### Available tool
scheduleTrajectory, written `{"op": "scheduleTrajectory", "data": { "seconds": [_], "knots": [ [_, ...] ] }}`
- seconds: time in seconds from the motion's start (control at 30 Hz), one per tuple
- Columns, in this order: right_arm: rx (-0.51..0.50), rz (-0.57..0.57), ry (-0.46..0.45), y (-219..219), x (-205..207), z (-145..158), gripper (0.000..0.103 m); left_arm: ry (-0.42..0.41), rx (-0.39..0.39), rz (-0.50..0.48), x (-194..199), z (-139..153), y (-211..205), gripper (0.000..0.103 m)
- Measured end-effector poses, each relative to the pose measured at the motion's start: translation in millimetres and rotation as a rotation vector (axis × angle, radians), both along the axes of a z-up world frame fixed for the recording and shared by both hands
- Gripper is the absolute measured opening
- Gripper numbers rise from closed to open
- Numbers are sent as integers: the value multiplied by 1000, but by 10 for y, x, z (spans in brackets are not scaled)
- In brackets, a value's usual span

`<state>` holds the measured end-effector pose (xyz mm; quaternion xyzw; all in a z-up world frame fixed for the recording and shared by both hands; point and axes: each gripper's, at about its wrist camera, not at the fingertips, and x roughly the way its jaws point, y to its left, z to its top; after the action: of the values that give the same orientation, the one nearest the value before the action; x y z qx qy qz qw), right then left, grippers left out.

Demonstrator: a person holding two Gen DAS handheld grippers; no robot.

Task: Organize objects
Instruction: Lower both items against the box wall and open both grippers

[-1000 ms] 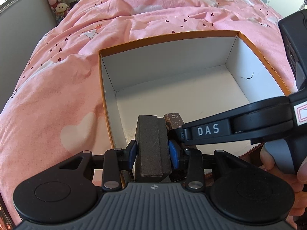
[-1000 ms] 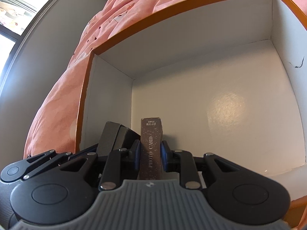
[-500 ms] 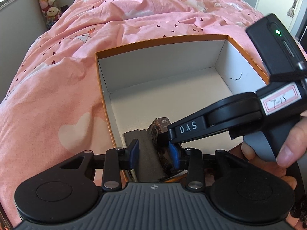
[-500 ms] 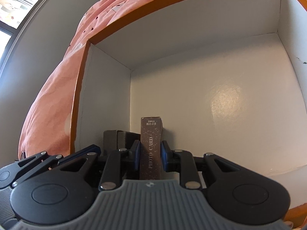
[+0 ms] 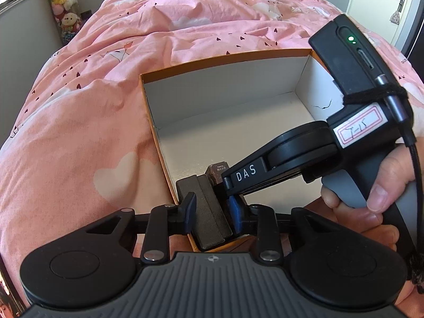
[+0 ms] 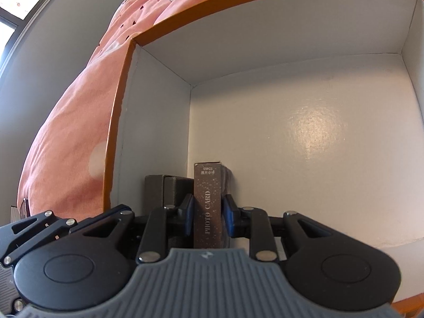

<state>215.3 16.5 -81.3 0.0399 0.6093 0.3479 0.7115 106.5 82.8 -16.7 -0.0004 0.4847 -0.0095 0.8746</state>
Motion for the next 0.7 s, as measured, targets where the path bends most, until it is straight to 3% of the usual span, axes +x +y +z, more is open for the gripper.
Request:
{"op": "scheduleTrajectory", "data": {
  "seconds": [0.1,0.3,0.53,0.7],
  "knots": [
    [3,-5,21,38,36,-35,29,-8,-60,-22,-33,17,54,44],
    [18,-16,45,-3,53,-4,29,-10,-145,-14,-65,31,176,45],
    [52,-1,40,-41,33,93,28,-16,-162,-12,-70,38,201,45],
    [57,0,37,-70,0,86,16,-15,-163,-6,-66,27,205,45]
  ]
}}
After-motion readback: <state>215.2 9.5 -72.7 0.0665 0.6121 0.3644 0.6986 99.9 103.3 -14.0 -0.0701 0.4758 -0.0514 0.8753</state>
